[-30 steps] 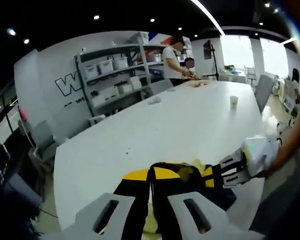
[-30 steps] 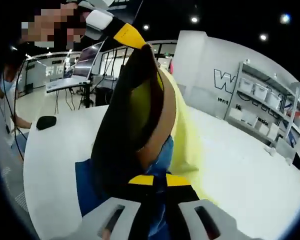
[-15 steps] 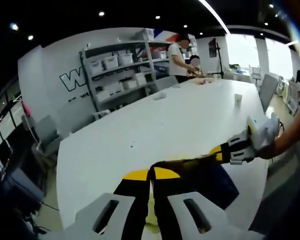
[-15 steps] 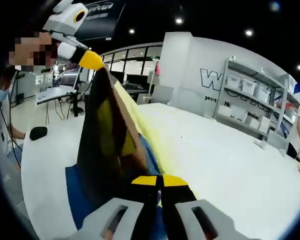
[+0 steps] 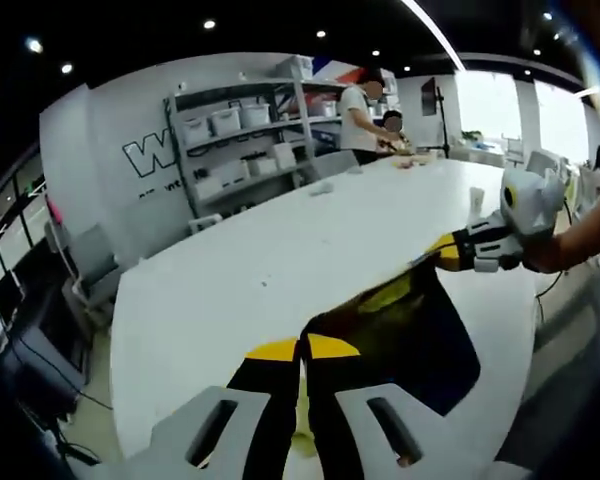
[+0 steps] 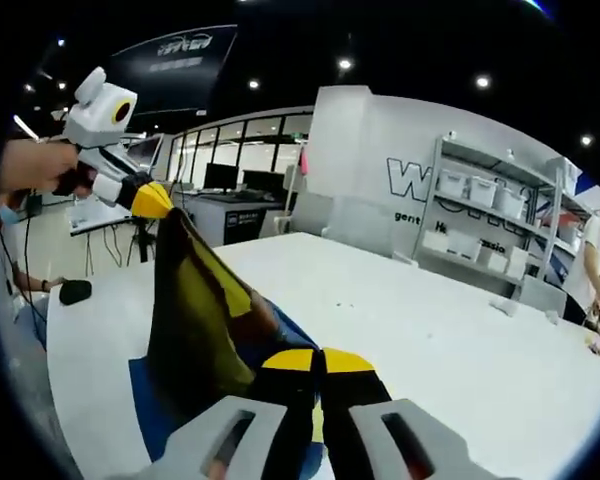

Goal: Fold the garment on the visible template until the final outline fits inside the template.

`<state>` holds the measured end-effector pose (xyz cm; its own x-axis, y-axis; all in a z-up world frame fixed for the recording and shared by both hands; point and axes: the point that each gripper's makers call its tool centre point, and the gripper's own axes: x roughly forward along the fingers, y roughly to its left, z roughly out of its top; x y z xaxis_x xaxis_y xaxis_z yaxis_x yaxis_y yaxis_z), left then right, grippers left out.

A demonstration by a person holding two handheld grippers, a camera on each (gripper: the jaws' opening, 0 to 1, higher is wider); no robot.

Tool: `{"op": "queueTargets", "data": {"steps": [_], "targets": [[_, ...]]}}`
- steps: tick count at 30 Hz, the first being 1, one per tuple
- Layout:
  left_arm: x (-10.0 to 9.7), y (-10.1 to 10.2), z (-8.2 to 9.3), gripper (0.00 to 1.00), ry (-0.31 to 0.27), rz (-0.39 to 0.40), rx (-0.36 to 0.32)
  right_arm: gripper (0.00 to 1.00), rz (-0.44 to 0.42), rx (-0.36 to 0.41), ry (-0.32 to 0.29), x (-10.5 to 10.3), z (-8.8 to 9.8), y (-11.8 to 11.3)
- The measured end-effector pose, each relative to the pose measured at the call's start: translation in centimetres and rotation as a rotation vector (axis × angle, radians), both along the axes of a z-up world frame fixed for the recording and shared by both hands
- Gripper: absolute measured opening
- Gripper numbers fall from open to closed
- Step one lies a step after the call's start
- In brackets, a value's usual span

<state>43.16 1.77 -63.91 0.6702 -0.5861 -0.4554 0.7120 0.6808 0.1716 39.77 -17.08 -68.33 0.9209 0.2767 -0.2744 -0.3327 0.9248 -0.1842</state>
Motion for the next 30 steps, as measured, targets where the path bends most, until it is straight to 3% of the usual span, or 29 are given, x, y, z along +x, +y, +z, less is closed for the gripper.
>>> {"op": "queueTargets", "data": {"steps": [9, 22, 30], "targets": [[-1.1, -0.1, -0.1, 0.02, -0.001, -0.026, 0.006, 0.00, 0.040, -0.064, 0.020, -1.3, 0.5, -0.1], [-2.7, -0.8, 2.0, 0.02, -0.026, -0.052, -0.045, 0.00, 0.059, -0.079, -0.039, -2.4, 4.7, -1.1], [-5.5, -0.9, 2.9, 0.02, -0.016, -0.068, -0.066, 0.00, 0.060, -0.054, -0.064, -5.4, 6.6, -1.2]]}}
